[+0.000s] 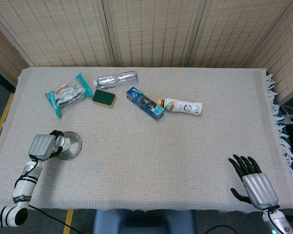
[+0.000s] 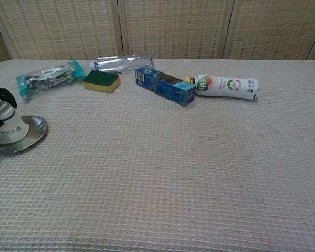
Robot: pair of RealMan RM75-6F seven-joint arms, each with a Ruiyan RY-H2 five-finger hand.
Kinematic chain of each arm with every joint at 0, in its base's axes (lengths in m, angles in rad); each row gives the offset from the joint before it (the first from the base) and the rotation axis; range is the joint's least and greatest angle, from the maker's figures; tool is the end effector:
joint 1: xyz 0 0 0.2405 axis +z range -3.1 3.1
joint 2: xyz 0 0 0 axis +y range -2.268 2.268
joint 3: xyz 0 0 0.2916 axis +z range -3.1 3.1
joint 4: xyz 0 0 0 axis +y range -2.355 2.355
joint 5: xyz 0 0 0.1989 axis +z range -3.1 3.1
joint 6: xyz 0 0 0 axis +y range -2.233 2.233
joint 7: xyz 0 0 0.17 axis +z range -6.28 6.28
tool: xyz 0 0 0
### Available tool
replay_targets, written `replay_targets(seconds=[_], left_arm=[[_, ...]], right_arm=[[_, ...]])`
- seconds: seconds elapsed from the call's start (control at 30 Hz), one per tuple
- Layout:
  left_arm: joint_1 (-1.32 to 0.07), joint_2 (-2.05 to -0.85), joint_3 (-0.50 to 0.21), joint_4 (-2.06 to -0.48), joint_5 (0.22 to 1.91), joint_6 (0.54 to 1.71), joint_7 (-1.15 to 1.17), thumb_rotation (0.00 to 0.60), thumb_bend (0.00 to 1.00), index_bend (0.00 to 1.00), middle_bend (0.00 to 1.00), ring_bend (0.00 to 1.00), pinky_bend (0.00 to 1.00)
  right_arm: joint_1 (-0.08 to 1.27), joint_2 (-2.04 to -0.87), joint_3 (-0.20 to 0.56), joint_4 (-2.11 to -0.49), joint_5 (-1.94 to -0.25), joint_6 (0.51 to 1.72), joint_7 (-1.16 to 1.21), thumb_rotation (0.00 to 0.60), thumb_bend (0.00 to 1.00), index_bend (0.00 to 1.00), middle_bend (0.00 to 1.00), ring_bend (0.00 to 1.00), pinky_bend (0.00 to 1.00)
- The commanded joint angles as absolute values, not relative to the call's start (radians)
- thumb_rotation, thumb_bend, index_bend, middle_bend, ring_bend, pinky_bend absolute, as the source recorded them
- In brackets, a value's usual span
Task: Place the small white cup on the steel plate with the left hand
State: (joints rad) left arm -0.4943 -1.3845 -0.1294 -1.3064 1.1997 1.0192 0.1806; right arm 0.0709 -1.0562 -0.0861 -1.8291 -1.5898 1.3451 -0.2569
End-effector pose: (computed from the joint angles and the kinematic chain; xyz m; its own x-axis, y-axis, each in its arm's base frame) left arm -0.3214 0.3640 0.0774 0.5230 0.2134 0.8252 0.8519 -0.0980 -0.5145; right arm -0.3064 -0.1675 0.1424 0.4976 -0.2602 0.8274 -0.8673 -0.1361 0.4788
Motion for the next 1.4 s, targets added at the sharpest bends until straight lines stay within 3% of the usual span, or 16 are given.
replay_targets(seconds=[0.03, 0.3, 0.5, 0.63, 0.83, 1.3, 1.4], left_arm=[[-0.499, -1.312, -0.116, -1.399, 1.239, 0.938, 0.021, 0.600, 0.45, 0.52, 0.71, 0.61, 0.76], [-0.507, -1.292, -0.125, -1.374, 1.255, 0.900, -0.128, 0.600, 0.45, 0.52, 0.71, 0.61, 0.76], [-0.469, -1.333, -0.133, -1.311, 1.305, 1.065, -0.074, 0.600, 0.45, 0.52, 0.71, 0.61, 0.76], [-0.459, -1.340, -0.133, -1.306, 1.312, 1.102, -0.047, 0.600, 0.45, 0.52, 0.71, 0.61, 0.76], [-0.348, -1.308, -0.094, -1.353, 1.313, 1.265, 0.081, 0.600, 0.45, 0.51, 0.71, 0.61, 0.76], [-0.281, -1.333, -0.059, -1.288, 1.258, 1.230, 0.099, 0.600, 0.43, 0.50, 0.70, 0.61, 0.66], [-0.284, -1.330, -0.052, -1.293, 1.256, 1.204, 0.104, 0.600, 0.41, 0.45, 0.65, 0.57, 0.63]], right_arm=[[0.071, -1.056, -0.087, -1.830, -1.592, 1.345, -0.257, 0.527, 0.19, 0.00, 0.00, 0.00, 0.00], [0.067, -1.052, -0.090, -1.834, -1.596, 1.349, -0.256, 0.527, 0.19, 0.00, 0.00, 0.00, 0.00], [0.069, -1.055, -0.091, -1.835, -1.593, 1.342, -0.261, 0.528, 0.19, 0.00, 0.00, 0.00, 0.00], [0.070, -1.056, -0.091, -1.836, -1.592, 1.339, -0.263, 0.527, 0.19, 0.00, 0.00, 0.00, 0.00], [0.069, -1.053, -0.091, -1.838, -1.595, 1.343, -0.260, 0.526, 0.19, 0.00, 0.00, 0.00, 0.00], [0.067, -1.051, -0.095, -1.843, -1.610, 1.348, -0.258, 0.526, 0.19, 0.00, 0.00, 0.00, 0.00], [0.064, -1.050, -0.096, -1.844, -1.613, 1.355, -0.257, 0.527, 0.19, 0.00, 0.00, 0.00, 0.00]])
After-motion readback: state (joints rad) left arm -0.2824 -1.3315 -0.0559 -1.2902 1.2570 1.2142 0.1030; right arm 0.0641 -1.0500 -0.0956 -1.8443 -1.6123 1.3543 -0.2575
